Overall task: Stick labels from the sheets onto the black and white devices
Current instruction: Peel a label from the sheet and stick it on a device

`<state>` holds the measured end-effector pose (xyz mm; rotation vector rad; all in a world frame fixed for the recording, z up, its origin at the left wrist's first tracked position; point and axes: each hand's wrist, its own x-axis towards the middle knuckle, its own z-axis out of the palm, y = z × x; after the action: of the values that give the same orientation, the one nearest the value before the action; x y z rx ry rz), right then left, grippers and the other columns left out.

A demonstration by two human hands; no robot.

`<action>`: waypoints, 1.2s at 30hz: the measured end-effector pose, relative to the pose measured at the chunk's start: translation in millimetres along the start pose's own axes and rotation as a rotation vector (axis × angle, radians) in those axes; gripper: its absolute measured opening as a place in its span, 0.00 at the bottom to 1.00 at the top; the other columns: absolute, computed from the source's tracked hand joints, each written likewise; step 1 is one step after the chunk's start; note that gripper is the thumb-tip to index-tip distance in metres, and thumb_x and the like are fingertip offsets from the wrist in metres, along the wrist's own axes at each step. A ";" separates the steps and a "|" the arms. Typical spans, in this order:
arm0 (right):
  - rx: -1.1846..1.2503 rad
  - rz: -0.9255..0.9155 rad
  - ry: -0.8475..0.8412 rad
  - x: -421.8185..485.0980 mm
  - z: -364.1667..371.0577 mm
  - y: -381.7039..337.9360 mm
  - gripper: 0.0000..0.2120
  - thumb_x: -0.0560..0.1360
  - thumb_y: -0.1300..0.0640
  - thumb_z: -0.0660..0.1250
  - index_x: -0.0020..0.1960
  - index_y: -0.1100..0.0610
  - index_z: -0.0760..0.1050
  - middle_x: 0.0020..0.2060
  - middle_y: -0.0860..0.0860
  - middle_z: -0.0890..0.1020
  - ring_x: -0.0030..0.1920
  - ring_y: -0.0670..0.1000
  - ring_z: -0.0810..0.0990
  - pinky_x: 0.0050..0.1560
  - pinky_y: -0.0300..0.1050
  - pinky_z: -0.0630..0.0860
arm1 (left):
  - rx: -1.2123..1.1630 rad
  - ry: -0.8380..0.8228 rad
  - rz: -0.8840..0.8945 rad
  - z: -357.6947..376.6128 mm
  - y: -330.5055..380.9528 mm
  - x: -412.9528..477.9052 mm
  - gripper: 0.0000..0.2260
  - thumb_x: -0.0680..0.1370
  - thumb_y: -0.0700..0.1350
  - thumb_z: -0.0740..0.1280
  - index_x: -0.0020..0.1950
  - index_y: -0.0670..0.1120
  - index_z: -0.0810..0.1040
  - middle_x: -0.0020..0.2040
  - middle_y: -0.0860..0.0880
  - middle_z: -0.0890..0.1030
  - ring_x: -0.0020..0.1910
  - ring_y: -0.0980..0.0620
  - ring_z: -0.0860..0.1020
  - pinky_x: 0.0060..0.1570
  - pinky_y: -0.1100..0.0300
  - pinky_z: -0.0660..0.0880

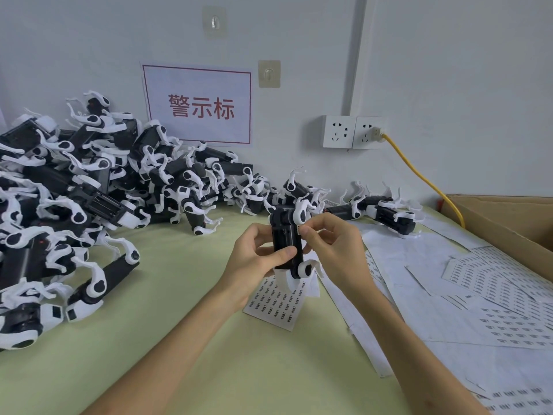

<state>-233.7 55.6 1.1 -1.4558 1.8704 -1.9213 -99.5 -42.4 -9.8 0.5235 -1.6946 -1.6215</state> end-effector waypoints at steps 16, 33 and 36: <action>-0.005 -0.002 0.005 -1.0 1.8 -2.3 0.09 0.77 0.60 0.74 0.40 0.51 0.81 0.39 0.44 0.85 0.34 0.47 0.84 0.36 0.37 0.77 | 0.045 0.006 0.029 -5.0 -6.4 2.8 0.15 0.74 0.36 0.77 0.57 0.43 0.77 0.53 0.52 0.86 0.51 0.51 0.86 0.43 0.62 0.80; 0.234 0.226 -0.052 5.3 -9.1 -1.8 0.16 0.67 0.50 0.80 0.36 0.59 0.77 0.29 0.49 0.80 0.32 0.47 0.78 0.37 0.37 0.77 | 0.015 -0.074 0.048 -4.5 -4.4 0.7 0.14 0.76 0.41 0.75 0.60 0.45 0.77 0.56 0.51 0.86 0.53 0.48 0.85 0.50 0.54 0.79; 0.339 0.253 -0.139 3.6 -4.9 -0.6 0.11 0.73 0.54 0.77 0.40 0.60 0.78 0.32 0.49 0.80 0.32 0.48 0.78 0.38 0.39 0.77 | -0.028 -0.116 -0.002 -2.7 -2.1 0.4 0.16 0.73 0.48 0.71 0.60 0.47 0.81 0.55 0.49 0.86 0.54 0.48 0.85 0.53 0.50 0.78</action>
<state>-238.6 57.0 4.6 -1.1568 1.4960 -1.8510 -98.2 -44.8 -11.9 0.4245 -1.7531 -1.7040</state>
